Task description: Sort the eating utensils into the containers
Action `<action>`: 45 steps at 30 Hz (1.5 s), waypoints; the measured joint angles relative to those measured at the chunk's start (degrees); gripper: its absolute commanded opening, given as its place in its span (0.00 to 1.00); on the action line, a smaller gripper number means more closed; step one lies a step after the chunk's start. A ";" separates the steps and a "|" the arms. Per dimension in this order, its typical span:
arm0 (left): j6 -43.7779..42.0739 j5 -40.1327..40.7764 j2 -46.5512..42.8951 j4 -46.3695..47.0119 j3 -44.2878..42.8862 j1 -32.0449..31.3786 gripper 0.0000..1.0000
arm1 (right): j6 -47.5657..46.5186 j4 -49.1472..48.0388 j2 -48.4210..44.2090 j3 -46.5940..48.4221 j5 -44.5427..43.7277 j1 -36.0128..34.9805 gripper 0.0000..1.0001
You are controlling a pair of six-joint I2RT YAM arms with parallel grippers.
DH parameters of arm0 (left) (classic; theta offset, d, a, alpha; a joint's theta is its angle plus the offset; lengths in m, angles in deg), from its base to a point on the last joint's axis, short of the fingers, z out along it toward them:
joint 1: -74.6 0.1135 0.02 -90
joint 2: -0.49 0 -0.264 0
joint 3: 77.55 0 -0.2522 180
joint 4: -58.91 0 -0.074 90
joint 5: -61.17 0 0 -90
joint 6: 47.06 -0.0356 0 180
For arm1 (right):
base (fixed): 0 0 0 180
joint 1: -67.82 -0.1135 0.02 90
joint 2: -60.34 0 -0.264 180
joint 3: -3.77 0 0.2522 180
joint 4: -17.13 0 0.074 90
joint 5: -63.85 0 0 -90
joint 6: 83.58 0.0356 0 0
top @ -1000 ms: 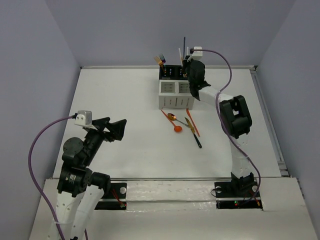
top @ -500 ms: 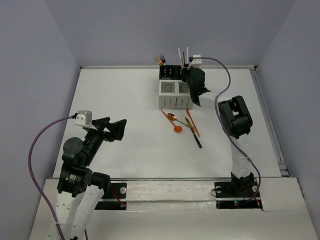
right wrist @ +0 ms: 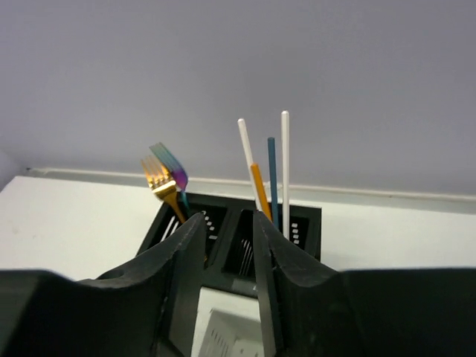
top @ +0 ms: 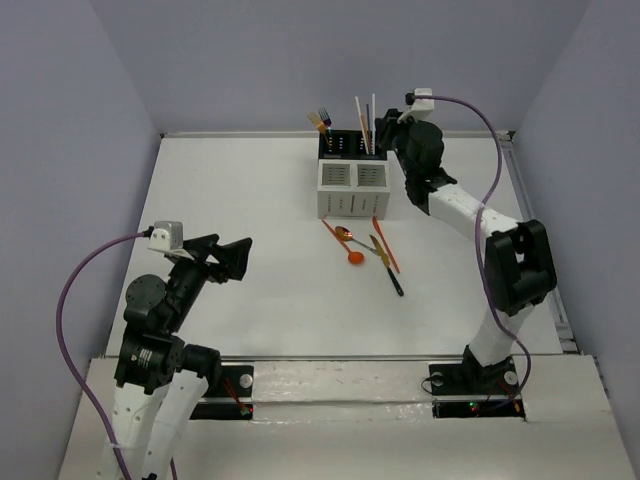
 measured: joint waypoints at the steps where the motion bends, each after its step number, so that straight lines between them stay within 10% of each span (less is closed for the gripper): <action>1: 0.00 -0.02 0.00 0.00 0.00 0.07 0.99 | 0.79 2.45 -2.27 -0.63 0.81 0.00 0.34; 8: 0.00 -0.02 -0.07 0.00 0.00 0.17 0.99 | 7.69 15.37 -13.62 -10.86 6.36 -0.83 0.18; 17: 0.00 -0.04 -0.15 0.00 0.00 0.17 0.99 | 12.00 29.70 -16.57 -28.89 9.09 -5.33 0.23; 45: 0.00 -0.09 -0.94 0.00 0.00 0.15 0.99 | 15.19 48.65 -17.00 -31.01 5.33 -7.63 0.34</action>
